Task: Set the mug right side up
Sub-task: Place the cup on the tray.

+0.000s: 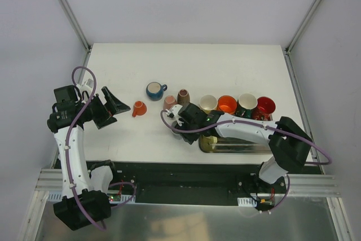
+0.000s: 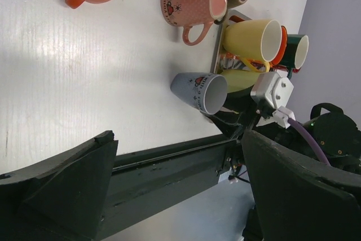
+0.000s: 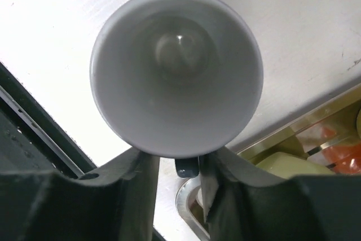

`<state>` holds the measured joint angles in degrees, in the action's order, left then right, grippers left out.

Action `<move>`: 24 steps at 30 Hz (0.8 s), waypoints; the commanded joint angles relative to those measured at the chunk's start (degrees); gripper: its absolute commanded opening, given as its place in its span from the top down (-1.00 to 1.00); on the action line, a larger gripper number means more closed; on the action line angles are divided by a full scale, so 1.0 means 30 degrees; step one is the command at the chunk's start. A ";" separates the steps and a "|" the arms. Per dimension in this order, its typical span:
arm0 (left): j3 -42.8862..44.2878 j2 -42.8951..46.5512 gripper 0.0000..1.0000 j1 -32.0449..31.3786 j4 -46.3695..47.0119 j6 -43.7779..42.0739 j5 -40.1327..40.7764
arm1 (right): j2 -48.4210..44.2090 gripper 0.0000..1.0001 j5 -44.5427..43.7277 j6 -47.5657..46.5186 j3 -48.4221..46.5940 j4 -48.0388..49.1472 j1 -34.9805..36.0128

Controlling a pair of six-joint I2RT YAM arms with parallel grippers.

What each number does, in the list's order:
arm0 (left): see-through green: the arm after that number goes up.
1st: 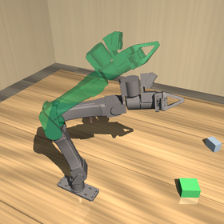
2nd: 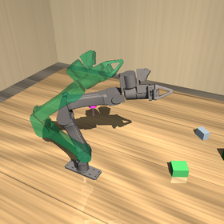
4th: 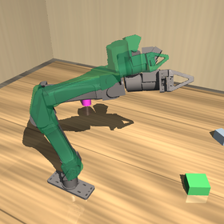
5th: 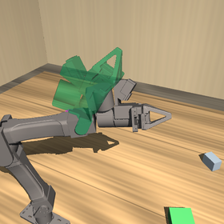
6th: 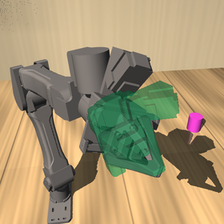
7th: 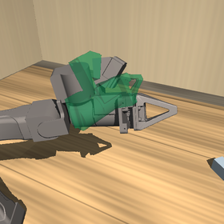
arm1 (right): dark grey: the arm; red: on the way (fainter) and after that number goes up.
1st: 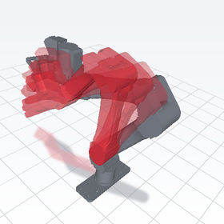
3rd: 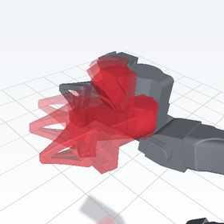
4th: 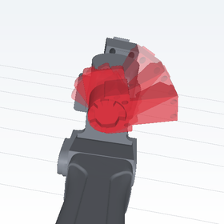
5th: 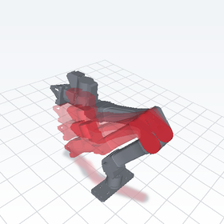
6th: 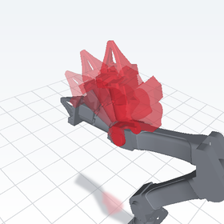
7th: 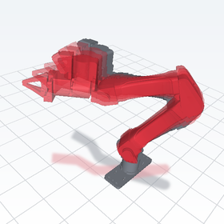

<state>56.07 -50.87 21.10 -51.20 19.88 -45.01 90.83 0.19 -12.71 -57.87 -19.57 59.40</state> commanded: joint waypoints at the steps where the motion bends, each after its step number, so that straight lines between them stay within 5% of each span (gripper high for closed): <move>1: 0.0410 0.0317 -0.92 0.0202 0.0338 0.0141 -0.0669 | 0.0368 0.38 0.0845 -0.0715 -0.0809 0.0694 0.0065; 6: 0.0498 0.0375 -0.92 0.0173 0.0367 0.0083 -0.0669 | 0.0136 1.00 0.1110 -0.0772 -0.1159 0.0373 0.0094; 17: 0.1288 -0.0444 -0.92 0.0173 0.0221 -0.1205 0.0093 | -0.6772 1.00 -0.1085 -0.0072 -0.2450 -0.3898 -0.0548; 24: 0.2254 -0.1702 -0.92 0.0143 -0.0364 -0.2114 0.0707 | -1.2221 1.00 -0.1205 0.1219 -0.1397 -0.8734 -0.5962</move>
<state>59.35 -54.24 21.10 -51.42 16.45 -44.25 61.78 -0.40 -12.12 -62.63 -35.68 49.89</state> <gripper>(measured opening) 0.958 0.210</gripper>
